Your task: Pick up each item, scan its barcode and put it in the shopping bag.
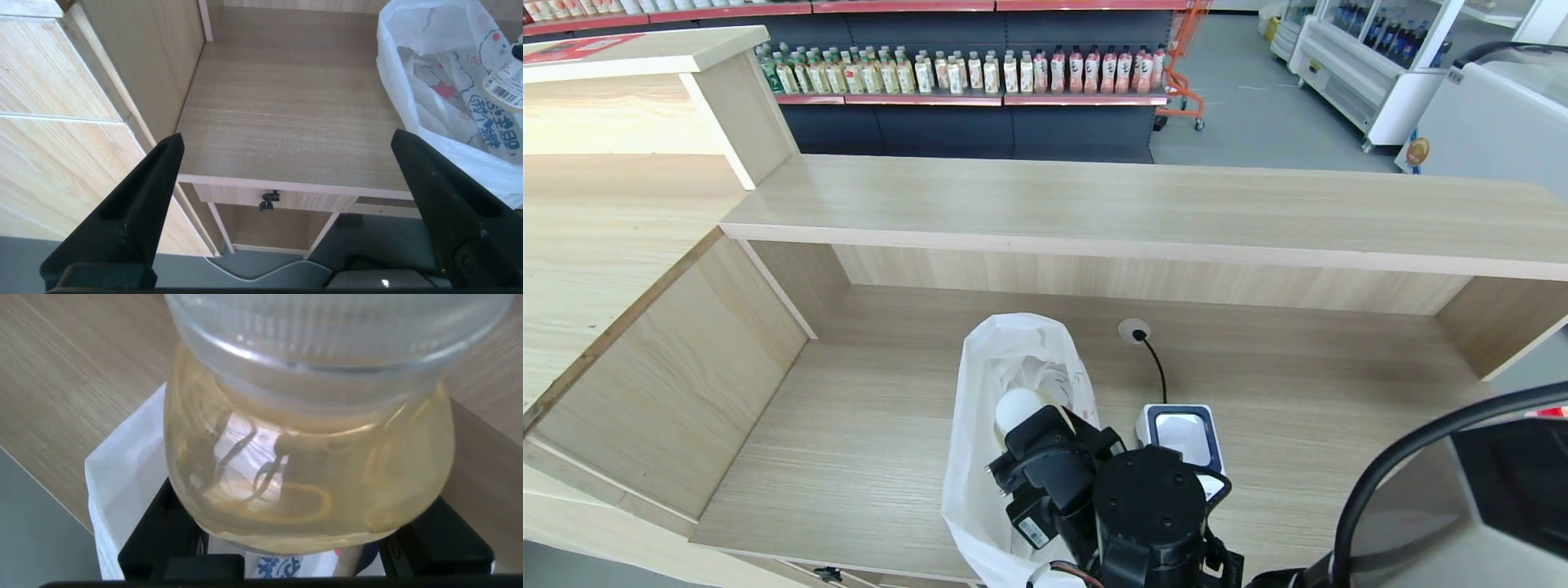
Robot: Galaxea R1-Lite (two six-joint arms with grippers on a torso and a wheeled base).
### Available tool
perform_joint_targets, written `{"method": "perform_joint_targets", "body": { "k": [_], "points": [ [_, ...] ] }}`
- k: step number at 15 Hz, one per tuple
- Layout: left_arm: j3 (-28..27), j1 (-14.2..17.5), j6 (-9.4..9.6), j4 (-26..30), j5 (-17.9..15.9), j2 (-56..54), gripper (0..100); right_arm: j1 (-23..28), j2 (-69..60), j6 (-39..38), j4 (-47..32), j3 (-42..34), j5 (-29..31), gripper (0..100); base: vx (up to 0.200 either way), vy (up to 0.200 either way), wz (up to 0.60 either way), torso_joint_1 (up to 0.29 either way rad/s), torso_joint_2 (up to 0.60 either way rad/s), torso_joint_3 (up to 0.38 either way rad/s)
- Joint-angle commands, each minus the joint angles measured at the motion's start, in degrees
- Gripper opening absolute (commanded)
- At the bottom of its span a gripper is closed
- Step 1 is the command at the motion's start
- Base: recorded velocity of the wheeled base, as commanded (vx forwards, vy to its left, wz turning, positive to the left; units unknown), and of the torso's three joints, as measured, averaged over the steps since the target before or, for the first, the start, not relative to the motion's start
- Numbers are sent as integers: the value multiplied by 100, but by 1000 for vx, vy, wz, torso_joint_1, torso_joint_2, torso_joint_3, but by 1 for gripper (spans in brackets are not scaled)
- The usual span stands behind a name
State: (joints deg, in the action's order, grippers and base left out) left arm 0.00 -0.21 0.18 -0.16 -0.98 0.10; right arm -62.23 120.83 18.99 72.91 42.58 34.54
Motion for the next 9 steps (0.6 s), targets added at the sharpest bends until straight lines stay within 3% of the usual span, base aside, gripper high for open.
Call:
{"method": "perform_joint_targets", "body": {
  "k": [1, 6, 9],
  "points": [
    [0, 3, -1, -2, 1, -1, 100, -78, 46, -89, -14, -136, -26, 0, 0, 0, 0, 0, 0, 0],
    [0, 3, -1, -2, 1, -1, 100, -202, 397, -133, 153, -268, 62, 0, 0, 0, 0, 0, 0, 0],
    [0, 3, -1, -2, 1, -1, 100, -430, 749, -133, 408, -215, 563, 0, 0, 0, 0, 0, 0, 0]
  ]
}}
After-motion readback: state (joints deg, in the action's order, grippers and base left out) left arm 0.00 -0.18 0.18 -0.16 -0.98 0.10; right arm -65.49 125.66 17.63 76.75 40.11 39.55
